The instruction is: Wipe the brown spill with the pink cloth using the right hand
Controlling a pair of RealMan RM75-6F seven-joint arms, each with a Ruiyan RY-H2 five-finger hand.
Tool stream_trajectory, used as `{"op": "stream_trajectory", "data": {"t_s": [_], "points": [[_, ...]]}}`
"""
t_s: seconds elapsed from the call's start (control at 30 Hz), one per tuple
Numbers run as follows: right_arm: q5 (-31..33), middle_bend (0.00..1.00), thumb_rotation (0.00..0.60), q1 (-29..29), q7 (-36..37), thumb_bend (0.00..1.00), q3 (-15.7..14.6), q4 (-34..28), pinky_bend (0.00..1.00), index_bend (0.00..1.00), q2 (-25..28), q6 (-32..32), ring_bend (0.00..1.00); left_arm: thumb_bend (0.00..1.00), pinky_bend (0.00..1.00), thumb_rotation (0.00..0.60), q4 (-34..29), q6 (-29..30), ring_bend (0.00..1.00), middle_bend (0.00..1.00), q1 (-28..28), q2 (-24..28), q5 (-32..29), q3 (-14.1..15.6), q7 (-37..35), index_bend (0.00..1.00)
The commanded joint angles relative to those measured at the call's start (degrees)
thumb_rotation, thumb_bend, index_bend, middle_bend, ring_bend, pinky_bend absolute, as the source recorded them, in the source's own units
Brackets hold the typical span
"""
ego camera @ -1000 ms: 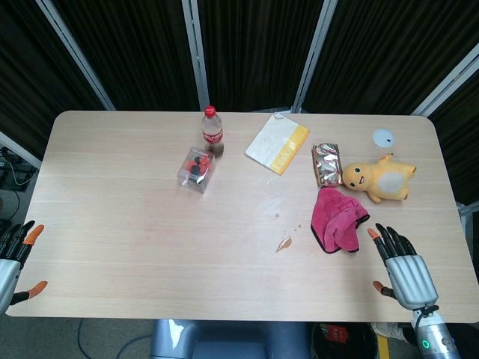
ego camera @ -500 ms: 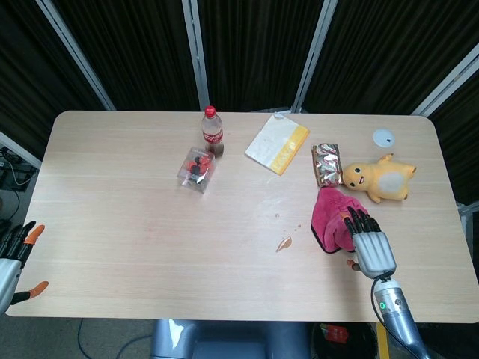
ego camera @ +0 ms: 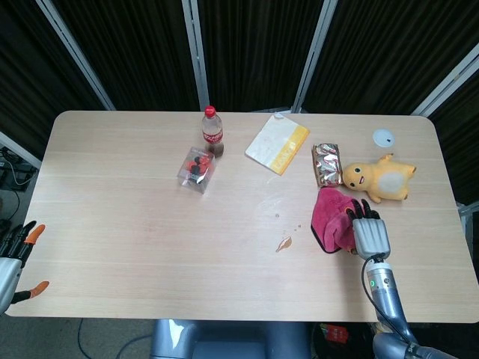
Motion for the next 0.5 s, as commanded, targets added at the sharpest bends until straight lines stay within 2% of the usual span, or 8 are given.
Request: {"op": "stream_trajectory", "data": {"t_s": [0.03,0.23,0.33,0.43,0.5], "points": [[1.07,0.09,0.600,1.13,1.69,0.03,0.57,3.62,0.27,0.25,-2.11,-0.94,0.00,0.00,0.00,0.600,-0.01,0.01,0.00,0.00,0.02,-0.02,-0.03,0.01,0.03,0.00],[2.14,0.11,0.600,2.55,3.11,0.05,0.93,8.47,0.27,0.27,-4.37,-2.46,0.01,0.00,0.00,0.600,-0.09,-0.16,0.00,0.00,-0.02,-0.05,-0.28,-0.01,0.01,0.00],[2.11,0.15,0.600,3.14,3.70,0.08,0.87,10.65,0.30,0.30,-5.49,-2.76,0.04,0.00,0.00,0.600,-0.12,-0.18,0.00,0.00,-0.02,-0.05,-0.30,0.01,0.05,0.00],[1.87,0.20,0.600,3.54,4.52,0.15,0.74,12.45,0.37,0.35,-6.49,-2.84,0.12,0.00,0.00,0.600,-0.18,-0.25,0.00,0.00,-0.02,-0.02,-0.49,-0.02,0.04,0.00],[1.48,0.28,0.600,3.84,5.13,0.24,0.63,13.62,0.46,0.42,-7.09,-2.75,0.22,0.00,0.00,0.600,-0.26,-0.36,0.00,0.00,-0.03,0.02,-0.66,-0.02,0.08,0.00]]}}
